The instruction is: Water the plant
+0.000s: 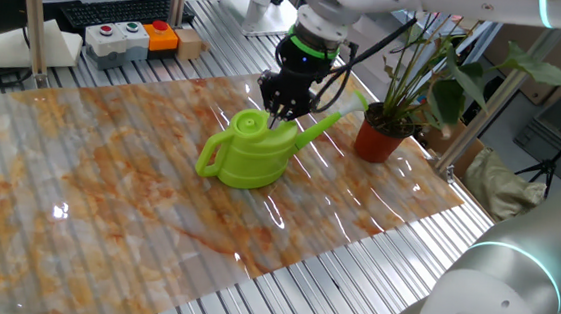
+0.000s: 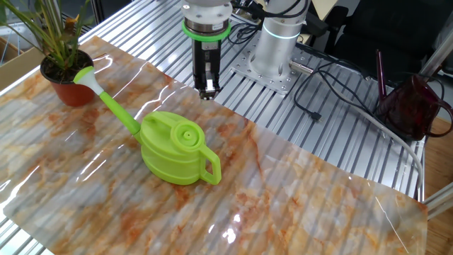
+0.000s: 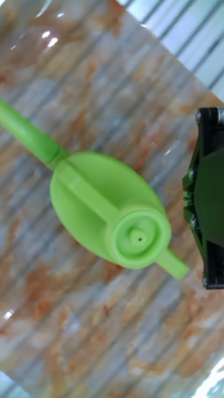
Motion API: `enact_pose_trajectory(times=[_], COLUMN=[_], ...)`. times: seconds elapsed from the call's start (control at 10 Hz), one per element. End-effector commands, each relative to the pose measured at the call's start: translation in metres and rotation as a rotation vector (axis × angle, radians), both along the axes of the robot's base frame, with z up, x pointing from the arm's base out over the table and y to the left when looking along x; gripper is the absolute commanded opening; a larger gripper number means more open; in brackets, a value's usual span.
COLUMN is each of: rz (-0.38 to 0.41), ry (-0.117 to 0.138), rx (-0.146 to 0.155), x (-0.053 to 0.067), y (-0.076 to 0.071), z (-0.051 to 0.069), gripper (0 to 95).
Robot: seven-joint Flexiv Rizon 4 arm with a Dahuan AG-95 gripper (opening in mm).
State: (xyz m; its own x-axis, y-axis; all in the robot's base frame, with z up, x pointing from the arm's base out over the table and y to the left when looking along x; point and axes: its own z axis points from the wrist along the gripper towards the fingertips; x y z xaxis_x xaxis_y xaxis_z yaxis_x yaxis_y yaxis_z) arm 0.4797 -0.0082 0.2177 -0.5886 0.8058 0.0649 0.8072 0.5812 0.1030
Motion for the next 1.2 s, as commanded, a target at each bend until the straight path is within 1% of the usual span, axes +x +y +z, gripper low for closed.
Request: enact_pose_trajectory(times=[0.1, 0.4, 0.5, 0.6, 0.7, 0.9, 1.2], rz=[-0.137, -0.182, -0.188, -0.192, -0.193, -0.189, -0.163], ry=[0.012, 0.011, 0.005, -0.007, -0.015, -0.023, -0.033], rx=[0.051, 0.055, 0.054, 0.053, 0.046, 0.039, 0.014], x=[0.009, 0.017, 0.019, 0.022, 0.025, 0.029, 0.036], y=[-0.004, -0.008, -0.009, -0.011, -0.012, -0.015, -0.02], z=[0.009, 0.013, 0.014, 0.015, 0.017, 0.02, 0.023], gripper=[0.0, 0.0, 0.0, 0.0, 0.0, 0.0, 0.0])
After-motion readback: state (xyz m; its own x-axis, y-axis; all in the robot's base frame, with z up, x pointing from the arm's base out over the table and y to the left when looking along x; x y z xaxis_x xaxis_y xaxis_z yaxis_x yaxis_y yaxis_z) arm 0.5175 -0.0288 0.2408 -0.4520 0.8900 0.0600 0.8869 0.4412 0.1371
